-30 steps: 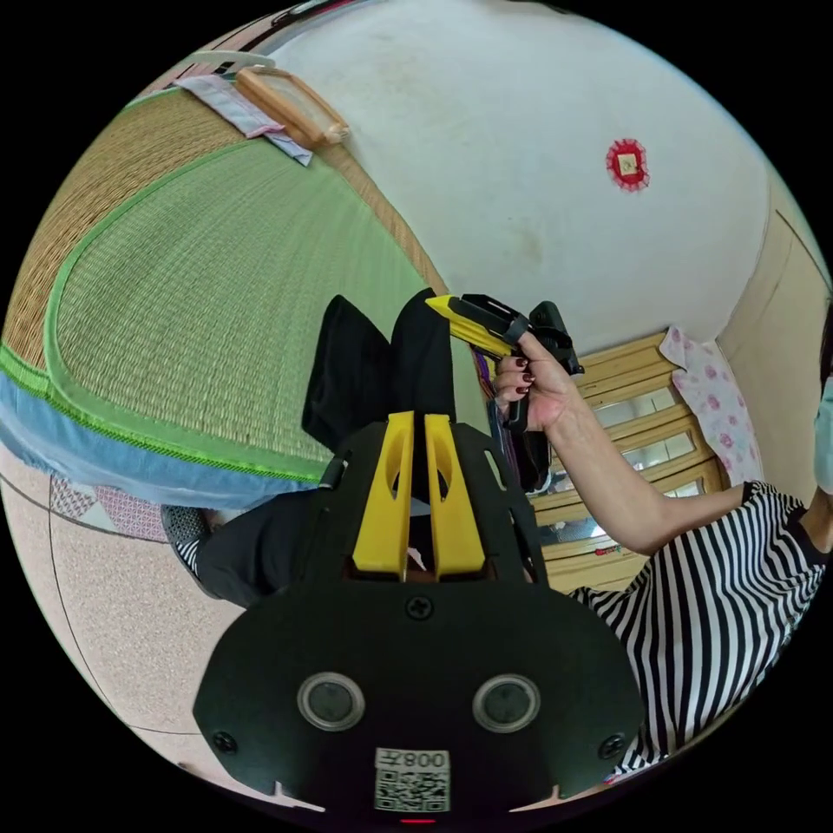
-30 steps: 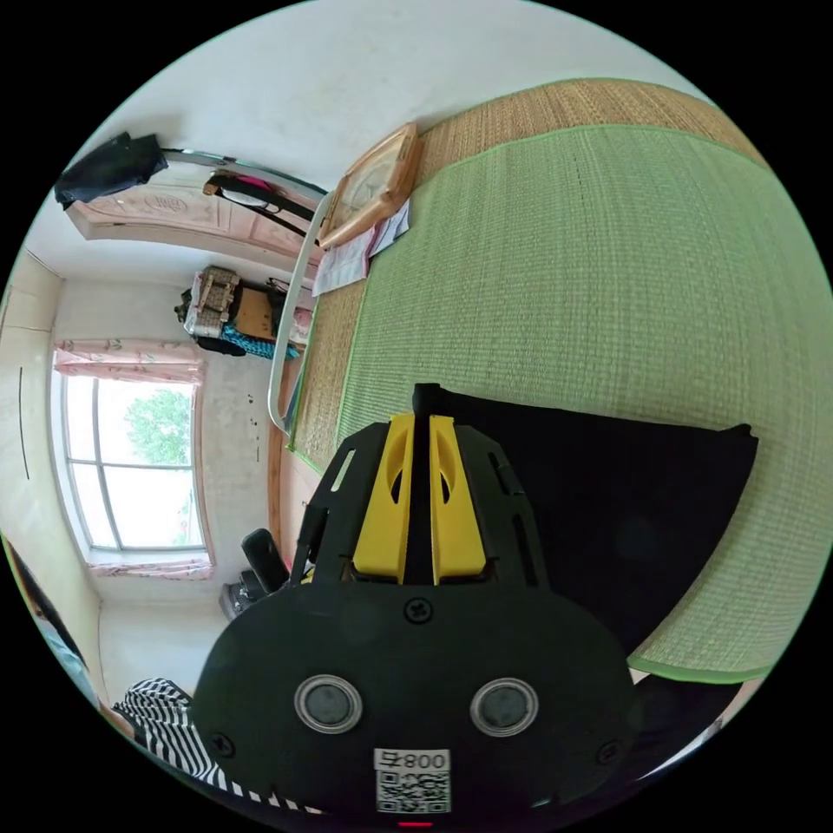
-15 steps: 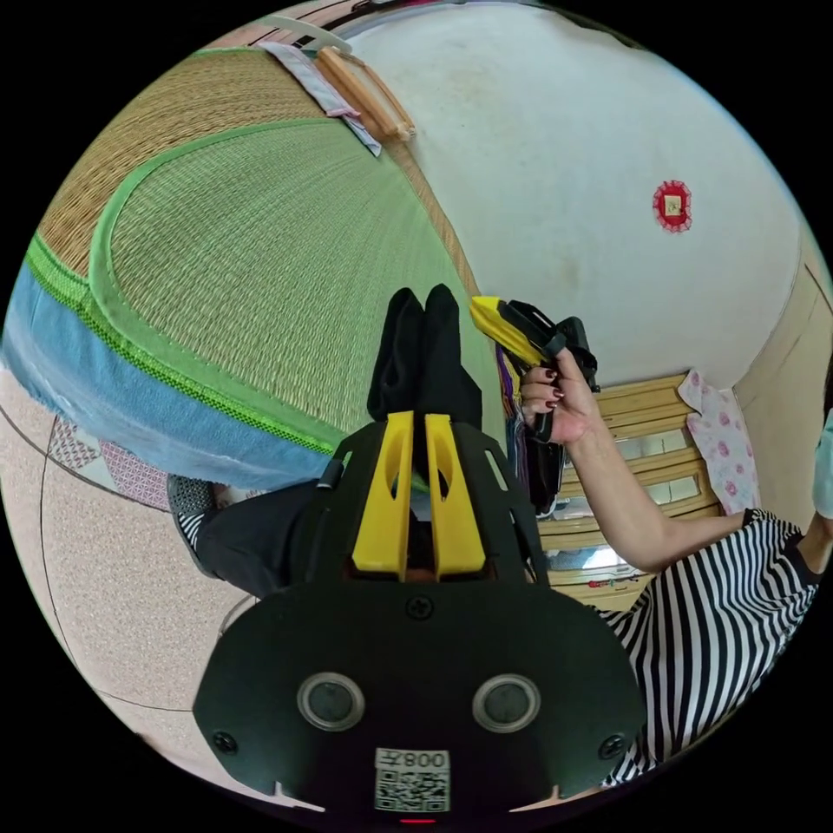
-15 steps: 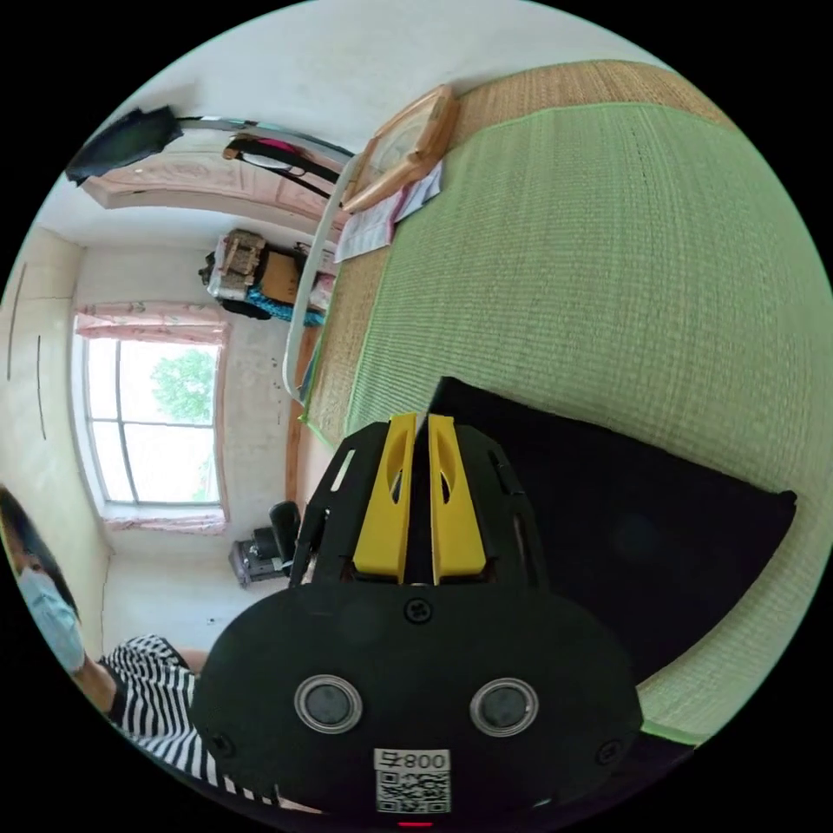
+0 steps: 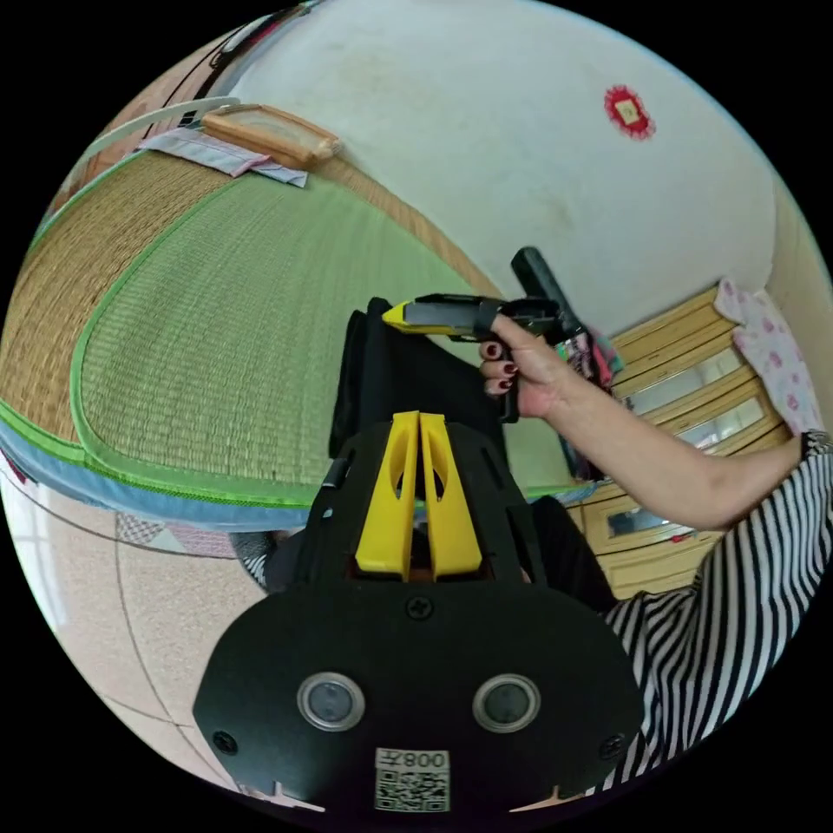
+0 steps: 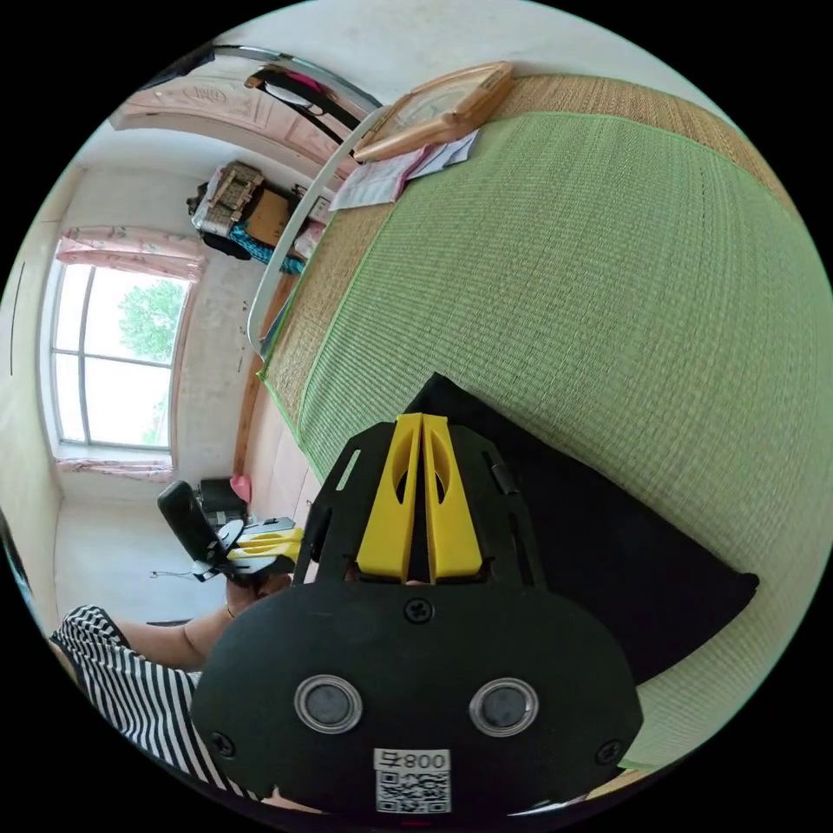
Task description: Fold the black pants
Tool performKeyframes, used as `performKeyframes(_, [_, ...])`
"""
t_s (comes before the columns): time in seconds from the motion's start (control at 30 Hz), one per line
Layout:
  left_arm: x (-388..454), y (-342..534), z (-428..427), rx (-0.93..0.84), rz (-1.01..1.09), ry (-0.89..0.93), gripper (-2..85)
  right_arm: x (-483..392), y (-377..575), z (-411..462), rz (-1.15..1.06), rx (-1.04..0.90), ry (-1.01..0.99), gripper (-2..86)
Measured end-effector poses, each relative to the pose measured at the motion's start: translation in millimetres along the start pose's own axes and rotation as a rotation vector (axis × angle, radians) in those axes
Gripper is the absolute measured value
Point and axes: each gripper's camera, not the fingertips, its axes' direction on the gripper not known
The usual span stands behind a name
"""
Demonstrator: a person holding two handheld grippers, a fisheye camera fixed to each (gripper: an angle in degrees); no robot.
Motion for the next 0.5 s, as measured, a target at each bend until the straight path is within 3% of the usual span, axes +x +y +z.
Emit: performKeyframes(0.5, [16.3, 10.2, 29.9, -0.056, 0.054, -0.088, 0.0, -64.9, -29.6, 25.8, -0.092, -0.061, 0.139, 0.0])
